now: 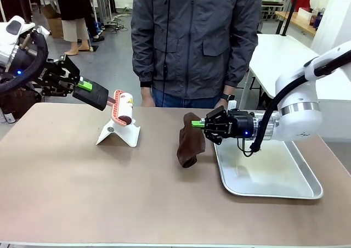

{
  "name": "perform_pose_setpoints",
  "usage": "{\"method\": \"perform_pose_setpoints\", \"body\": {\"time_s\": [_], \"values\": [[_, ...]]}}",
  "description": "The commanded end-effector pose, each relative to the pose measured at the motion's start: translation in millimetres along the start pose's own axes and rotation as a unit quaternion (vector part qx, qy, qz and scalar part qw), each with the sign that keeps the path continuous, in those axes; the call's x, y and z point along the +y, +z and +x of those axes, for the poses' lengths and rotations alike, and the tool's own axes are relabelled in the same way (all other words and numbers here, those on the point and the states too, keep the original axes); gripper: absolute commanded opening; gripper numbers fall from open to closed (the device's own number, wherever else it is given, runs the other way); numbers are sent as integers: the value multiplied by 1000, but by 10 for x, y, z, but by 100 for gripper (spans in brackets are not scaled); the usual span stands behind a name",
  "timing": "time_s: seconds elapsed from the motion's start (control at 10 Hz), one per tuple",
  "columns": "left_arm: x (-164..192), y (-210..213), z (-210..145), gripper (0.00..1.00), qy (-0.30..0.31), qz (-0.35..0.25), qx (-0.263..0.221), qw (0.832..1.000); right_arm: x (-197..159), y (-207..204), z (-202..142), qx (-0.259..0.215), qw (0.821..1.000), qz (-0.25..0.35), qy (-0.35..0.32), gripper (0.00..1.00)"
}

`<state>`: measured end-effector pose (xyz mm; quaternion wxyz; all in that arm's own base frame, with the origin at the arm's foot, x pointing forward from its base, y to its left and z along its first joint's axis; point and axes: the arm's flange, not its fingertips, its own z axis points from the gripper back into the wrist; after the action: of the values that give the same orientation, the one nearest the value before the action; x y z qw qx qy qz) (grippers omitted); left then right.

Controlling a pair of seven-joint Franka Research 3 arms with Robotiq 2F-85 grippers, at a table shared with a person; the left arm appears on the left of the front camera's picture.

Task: Clean the surface of the table.
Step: Return the Lint Roller and towel to their original positions.

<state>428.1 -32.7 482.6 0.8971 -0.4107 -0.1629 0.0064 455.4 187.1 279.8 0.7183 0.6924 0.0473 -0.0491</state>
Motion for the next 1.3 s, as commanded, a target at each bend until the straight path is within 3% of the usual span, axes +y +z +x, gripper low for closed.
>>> {"method": "perform_pose_setpoints", "body": {"time_s": [0.0,0.5,1.2], "values": [[-155,-126,141,22,-20,50,31,998,62,-212,49,-31,999,-20,23,8],[-240,-547,514,22,-16,112,69,991,-7,-443,54,-66,997,-26,30,8],[-221,-1066,712,22,-23,163,97,982,-94,-449,77,-93,994,-57,26,8]]}}
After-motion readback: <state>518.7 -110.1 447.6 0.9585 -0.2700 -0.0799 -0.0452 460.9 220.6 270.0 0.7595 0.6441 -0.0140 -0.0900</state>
